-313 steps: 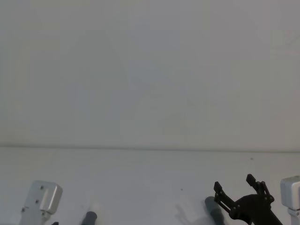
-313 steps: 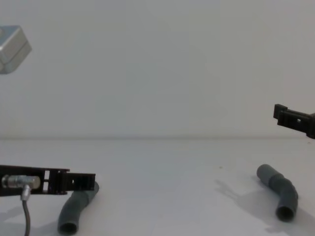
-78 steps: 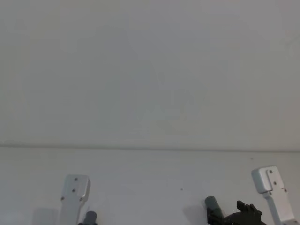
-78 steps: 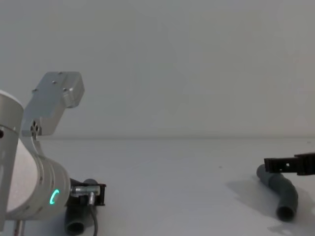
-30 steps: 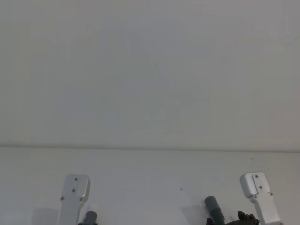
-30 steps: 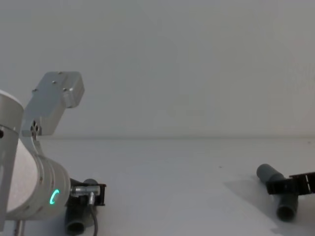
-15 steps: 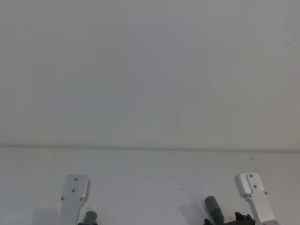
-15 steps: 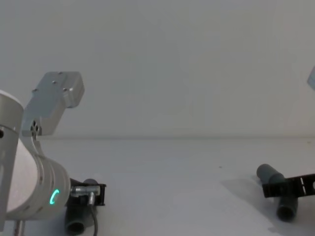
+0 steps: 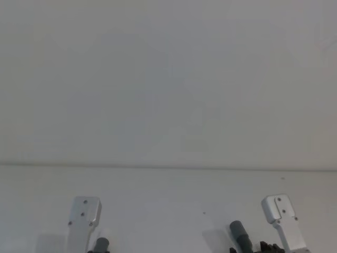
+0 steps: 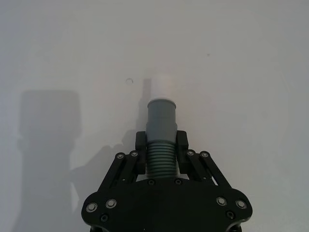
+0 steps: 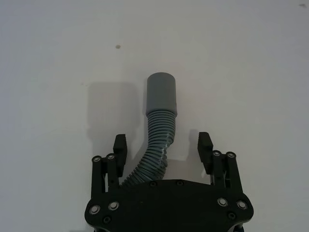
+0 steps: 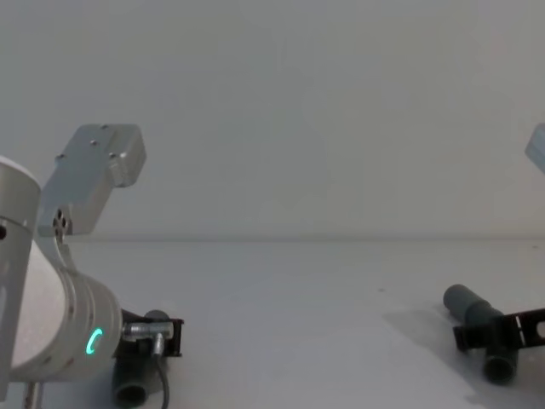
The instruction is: Use both hands to pick up one end of the pipe from the table, align the ends, and insert them.
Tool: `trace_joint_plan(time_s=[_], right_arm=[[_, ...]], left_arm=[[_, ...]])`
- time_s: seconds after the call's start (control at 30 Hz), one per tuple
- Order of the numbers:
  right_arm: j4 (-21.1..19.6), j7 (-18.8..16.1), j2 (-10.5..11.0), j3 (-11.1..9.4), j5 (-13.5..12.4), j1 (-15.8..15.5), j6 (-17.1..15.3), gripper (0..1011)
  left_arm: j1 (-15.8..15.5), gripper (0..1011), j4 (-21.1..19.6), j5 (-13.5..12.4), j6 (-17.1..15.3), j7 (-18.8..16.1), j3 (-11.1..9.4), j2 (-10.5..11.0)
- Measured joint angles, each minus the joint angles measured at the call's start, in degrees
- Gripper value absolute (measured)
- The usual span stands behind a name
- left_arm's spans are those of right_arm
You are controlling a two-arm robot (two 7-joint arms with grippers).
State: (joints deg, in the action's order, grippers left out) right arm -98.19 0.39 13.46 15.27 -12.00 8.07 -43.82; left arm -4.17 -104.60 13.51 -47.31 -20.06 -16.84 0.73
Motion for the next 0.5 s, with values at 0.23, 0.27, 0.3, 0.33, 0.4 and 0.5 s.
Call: trace_joint_plan(time_s=[0.23, 0.27, 0.3, 0.33, 0.4, 0.5], right_arm=[[0.26, -0.16, -0.12, -0.03, 0.05, 0.07, -0.06, 726], [0.28, -0.17, -0.12, -0.03, 0.06, 0.08, -0.06, 697], [0.30, -0.18, -0.13, -0.04, 0.07, 0.08, -0.08, 669], [0.33, -0.19, -0.14, -0.05, 0.08, 0.09, -0.10, 624], [0.39, -0.21, -0.15, -0.06, 0.10, 0.11, -0.14, 542], [0.44, -0.22, -0.17, -0.07, 0.11, 0.12, -0.18, 480]], left_arm=[[0.00, 327, 0.00, 0.00, 0.00, 0.00, 0.00, 0.00], [0.00, 327, 0.01, 0.00, 0.00, 0.00, 0.00, 0.00], [0.00, 327, 0.01, 0.00, 0.00, 0.00, 0.00, 0.00], [0.00, 327, 0.00, 0.00, 0.00, 0.00, 0.00, 0.00], [0.00, 327, 0.00, 0.00, 0.00, 0.00, 0.00, 0.00], [0.00, 327, 0.00, 0.00, 0.00, 0.00, 0.00, 0.00]])
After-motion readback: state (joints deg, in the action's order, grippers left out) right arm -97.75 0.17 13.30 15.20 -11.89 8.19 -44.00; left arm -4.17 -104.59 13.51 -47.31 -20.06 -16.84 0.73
